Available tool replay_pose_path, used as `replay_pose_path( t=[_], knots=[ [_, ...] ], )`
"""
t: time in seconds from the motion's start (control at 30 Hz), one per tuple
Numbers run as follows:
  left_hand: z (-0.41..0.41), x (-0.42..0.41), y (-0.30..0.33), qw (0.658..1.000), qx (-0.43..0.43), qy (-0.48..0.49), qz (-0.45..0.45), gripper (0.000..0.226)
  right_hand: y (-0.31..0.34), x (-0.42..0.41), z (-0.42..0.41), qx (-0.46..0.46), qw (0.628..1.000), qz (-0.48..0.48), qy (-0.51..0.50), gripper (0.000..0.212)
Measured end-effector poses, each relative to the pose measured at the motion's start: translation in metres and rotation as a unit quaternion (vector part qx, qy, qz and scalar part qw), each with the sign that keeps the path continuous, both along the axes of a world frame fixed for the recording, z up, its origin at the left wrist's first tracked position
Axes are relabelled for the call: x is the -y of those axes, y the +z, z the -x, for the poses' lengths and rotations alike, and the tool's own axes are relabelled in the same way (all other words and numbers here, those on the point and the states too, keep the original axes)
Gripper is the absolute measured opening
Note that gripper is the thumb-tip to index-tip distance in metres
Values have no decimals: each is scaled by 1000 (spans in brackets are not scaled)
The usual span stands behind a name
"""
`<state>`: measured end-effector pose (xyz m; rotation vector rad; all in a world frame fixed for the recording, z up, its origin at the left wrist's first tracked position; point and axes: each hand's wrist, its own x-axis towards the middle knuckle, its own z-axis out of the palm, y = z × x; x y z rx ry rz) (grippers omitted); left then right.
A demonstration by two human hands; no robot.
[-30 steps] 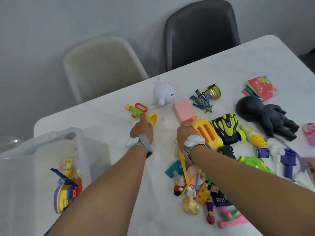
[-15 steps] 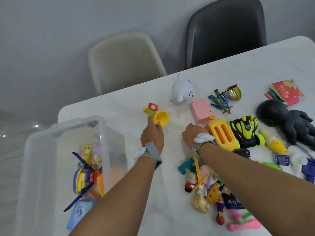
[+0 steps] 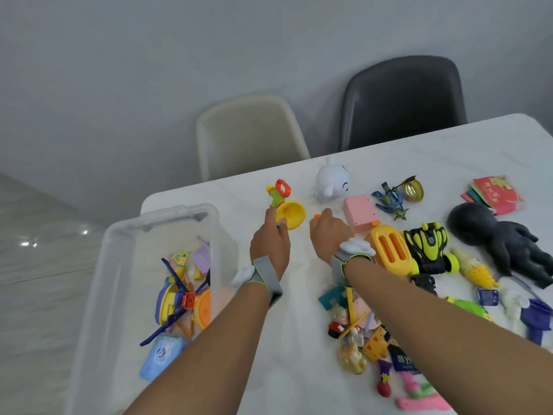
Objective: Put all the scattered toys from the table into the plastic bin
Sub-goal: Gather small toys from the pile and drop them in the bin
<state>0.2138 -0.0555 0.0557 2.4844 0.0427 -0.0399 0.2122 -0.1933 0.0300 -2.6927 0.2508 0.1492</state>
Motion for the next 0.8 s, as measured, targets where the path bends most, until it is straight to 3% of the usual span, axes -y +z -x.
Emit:
replay_pose_path(
  t=[0.07,0.2,0.4,0.8],
  knots=[
    [3,-3,13,1000,14,4,5,35,10,-5,2,24,1000,-2,13,20],
    [19,-18,39,999,41,11,25,33,36,-25,12,66,995,-36,-59,29],
    [41,-52,68,995,71,25,62,31,77,-69,29,63,990,-86,-88,34],
    [90,-191,83,990,95,86,51,31,105,-190,71,63,995,-70,20,37]
  ],
)
